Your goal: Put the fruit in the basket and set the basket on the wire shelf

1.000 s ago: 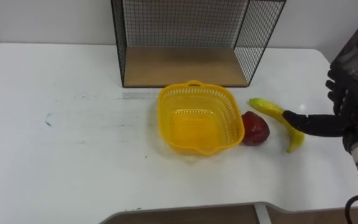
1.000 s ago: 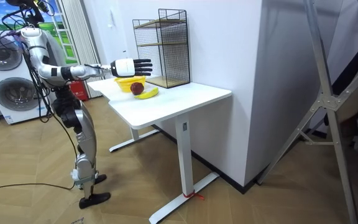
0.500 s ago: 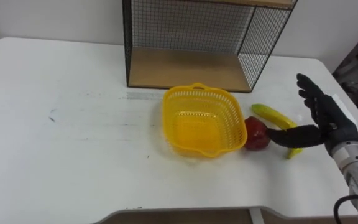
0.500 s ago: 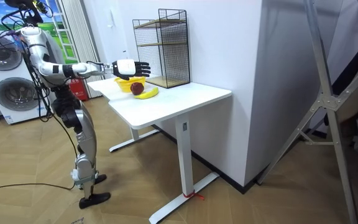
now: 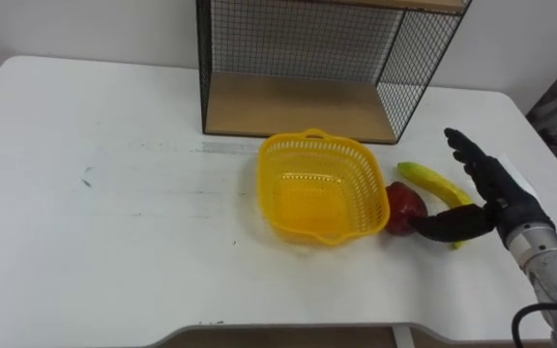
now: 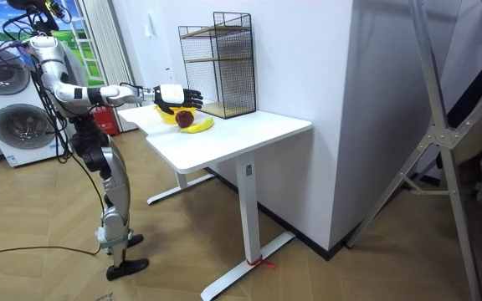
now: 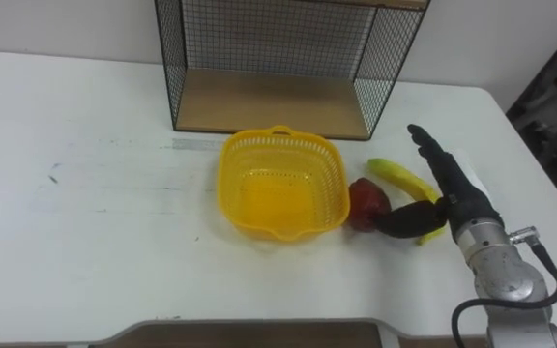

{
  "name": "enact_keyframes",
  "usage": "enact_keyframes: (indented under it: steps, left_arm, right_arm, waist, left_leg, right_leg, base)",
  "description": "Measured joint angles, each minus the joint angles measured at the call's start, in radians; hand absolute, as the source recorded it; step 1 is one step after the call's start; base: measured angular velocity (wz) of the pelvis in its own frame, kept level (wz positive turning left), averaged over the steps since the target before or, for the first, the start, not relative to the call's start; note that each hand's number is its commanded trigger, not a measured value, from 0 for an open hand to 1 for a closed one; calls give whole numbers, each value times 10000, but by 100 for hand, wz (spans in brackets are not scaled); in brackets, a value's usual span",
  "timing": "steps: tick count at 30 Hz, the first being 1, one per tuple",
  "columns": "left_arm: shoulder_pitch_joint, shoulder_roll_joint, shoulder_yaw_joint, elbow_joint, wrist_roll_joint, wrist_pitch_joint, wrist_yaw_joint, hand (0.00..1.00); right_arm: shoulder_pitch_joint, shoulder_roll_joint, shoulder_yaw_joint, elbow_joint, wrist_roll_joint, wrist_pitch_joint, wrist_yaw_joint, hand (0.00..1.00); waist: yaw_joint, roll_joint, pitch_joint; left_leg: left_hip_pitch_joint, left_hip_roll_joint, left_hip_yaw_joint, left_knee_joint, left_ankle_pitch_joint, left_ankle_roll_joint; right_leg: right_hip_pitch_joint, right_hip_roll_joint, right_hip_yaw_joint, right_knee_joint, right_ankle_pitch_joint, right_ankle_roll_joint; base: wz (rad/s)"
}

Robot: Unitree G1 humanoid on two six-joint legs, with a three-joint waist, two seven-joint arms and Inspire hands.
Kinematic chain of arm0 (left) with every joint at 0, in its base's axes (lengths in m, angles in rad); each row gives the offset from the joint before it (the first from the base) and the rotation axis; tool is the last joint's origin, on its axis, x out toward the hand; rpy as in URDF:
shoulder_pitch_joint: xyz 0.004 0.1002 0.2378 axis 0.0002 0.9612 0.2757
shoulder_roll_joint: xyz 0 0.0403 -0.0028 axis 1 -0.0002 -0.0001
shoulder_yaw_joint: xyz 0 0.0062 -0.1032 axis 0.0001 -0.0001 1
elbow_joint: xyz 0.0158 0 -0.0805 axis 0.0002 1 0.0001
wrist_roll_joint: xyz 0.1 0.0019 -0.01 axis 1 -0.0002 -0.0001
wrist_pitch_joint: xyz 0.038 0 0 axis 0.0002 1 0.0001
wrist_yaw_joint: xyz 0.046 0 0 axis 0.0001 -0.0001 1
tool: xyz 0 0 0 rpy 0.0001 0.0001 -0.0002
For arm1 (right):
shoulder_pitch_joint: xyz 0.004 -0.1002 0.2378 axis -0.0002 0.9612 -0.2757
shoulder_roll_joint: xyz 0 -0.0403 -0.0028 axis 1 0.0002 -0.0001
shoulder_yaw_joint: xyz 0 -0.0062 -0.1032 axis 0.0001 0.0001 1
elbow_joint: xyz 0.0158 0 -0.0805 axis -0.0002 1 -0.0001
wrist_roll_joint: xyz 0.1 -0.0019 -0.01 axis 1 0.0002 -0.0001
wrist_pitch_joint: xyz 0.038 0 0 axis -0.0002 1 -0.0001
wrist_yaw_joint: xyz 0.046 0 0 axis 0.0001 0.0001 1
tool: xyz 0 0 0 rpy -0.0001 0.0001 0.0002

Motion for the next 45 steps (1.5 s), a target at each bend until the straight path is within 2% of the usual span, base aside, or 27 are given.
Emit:
enact_keyframes:
  steps: [8,29,45]
  left_arm:
    - [-6,91,-69,-1,2,-9,0,0]
    - [-83,99,-270,-26,2,-10,0,0]
    - [-66,99,-454,-155,7,-1,-65,0]
  right_arm:
    - [0,0,456,0,3,0,266,0]
    - [1,0,786,273,-330,91,698,0]
    - [-82,-4,1156,862,-531,172,902,0]
  waist:
    - [-5,38,16]
    - [18,64,37]
    - [297,100,35]
  left_leg:
    - [18,-2,5,-7,0,0]
    - [2,3,-11,3,0,0]
    - [-17,-1,-11,82,0,0]
  right_leg:
    - [6,1,18,1,0,0]
    - [14,5,-4,-2,1,-1]
    - [10,2,-12,-8,3,-3]
  base:
    - [0]
    - [0]
    - [0]
